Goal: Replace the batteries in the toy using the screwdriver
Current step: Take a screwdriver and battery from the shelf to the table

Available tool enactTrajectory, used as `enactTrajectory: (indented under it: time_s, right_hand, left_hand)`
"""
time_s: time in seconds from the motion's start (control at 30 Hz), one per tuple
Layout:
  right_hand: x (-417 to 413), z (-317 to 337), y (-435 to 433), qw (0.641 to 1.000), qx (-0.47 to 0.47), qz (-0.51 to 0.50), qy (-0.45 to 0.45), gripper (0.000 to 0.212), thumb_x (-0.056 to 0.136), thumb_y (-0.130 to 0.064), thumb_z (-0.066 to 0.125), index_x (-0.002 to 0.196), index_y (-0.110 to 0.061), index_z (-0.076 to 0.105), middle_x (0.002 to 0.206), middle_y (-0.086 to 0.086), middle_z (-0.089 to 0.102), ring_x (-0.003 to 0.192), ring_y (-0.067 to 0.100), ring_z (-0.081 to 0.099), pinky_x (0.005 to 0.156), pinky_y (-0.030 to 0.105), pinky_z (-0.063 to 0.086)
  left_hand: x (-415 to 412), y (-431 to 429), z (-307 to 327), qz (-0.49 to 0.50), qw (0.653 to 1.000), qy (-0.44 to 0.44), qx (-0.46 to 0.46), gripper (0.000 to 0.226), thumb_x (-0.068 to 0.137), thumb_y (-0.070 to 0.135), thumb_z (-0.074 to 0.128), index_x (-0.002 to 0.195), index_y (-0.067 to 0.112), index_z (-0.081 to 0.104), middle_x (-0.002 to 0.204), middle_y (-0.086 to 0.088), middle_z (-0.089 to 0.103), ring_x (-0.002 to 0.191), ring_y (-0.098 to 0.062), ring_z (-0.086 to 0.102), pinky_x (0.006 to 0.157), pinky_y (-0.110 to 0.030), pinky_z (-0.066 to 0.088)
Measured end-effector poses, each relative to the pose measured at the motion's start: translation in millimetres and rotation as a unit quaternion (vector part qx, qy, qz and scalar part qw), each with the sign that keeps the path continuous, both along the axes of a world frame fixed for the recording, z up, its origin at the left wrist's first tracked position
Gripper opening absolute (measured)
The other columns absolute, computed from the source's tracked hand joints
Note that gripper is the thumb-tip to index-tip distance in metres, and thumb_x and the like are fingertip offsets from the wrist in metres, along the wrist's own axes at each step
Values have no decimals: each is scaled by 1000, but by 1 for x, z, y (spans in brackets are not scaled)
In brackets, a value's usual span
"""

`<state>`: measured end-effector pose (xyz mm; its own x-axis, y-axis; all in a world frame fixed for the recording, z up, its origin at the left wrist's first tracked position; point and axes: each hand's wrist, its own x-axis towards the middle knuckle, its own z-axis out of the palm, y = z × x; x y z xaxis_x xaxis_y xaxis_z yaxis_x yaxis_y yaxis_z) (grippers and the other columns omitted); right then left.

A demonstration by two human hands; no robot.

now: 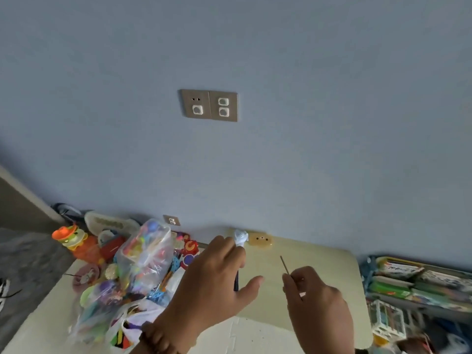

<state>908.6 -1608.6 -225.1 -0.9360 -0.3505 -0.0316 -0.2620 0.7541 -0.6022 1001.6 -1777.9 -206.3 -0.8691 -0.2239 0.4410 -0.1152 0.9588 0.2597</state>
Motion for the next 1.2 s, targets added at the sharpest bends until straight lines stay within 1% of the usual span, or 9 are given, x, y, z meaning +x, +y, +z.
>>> enactTrajectory:
  time_s: [0.07,0.17,0.23,0.37,0.53,0.67,0.83,1.03,1.2]
  right_hand:
    - [-16,-36,-11,999,4,-34,1,17,84,-46,68,74,-33,62,69,-18,66,61,9,65,54,31,51]
    - [-34,-111,-32,997,-15,-74,14,19,77,-32,80,65,-33,65,71,-10,58,58,11,59,47,30,47]
    - [-47,-170,-49,996,-28,-87,10,18,78,-27,80,66,-31,67,70,-9,59,58,12,58,49,31,47]
    - [-60,-305,-75,997,-8,-80,-13,14,83,-29,76,71,-28,69,71,-11,61,62,15,60,56,33,48]
    - [-69,-465,-98,998,16,-51,13,12,83,-31,75,73,-25,71,69,-9,65,58,20,61,53,34,52]
    - [-75,-555,-109,996,50,-20,67,13,82,-30,75,72,-24,71,68,-6,65,55,23,62,46,34,51]
    - [-91,-603,-116,989,48,-4,139,10,83,-31,73,78,-24,69,67,-5,65,58,23,62,46,33,51]
    - [-93,-622,-119,973,43,6,225,9,83,-36,69,84,-26,67,71,-4,62,66,23,63,47,33,51]
    - [-90,-622,-124,970,66,-4,235,9,90,-33,62,91,-26,67,76,-5,62,73,24,63,48,29,46]
  left_hand:
    - [-21,-21,-37,-27,999,-7,-18,39,81,52,65,72,15,55,74,3,47,67,-14,45,50,-27,45]
    - [-47,-52,-107,-65,997,-20,-27,39,82,50,66,72,13,57,74,0,48,67,-15,45,52,-26,46]
    - [-65,-71,-167,-78,996,-20,-27,39,83,49,66,73,12,58,74,-1,49,68,-16,46,53,-27,47]
    - [-86,-100,-305,-88,995,-46,-18,39,84,49,66,74,12,57,75,-1,50,69,-17,47,53,-30,48]
    - [-101,-125,-479,-77,996,-49,14,41,82,49,68,72,10,57,74,-3,51,69,-21,50,53,-37,50]
    - [-109,-138,-583,-36,998,-55,26,43,79,50,69,71,11,54,74,-3,50,71,-23,51,54,-40,50]
    - [-117,-140,-639,-55,996,-55,38,44,79,53,67,74,12,53,78,-2,49,74,-25,51,60,-42,51]
    - [-117,-138,-644,-60,995,-81,-11,48,81,62,57,80,15,49,84,1,43,79,-22,46,64,-41,49]
    - [-116,-135,-641,-41,993,-114,-4,47,82,59,55,83,13,51,88,-4,45,81,-26,47,68,-44,50]
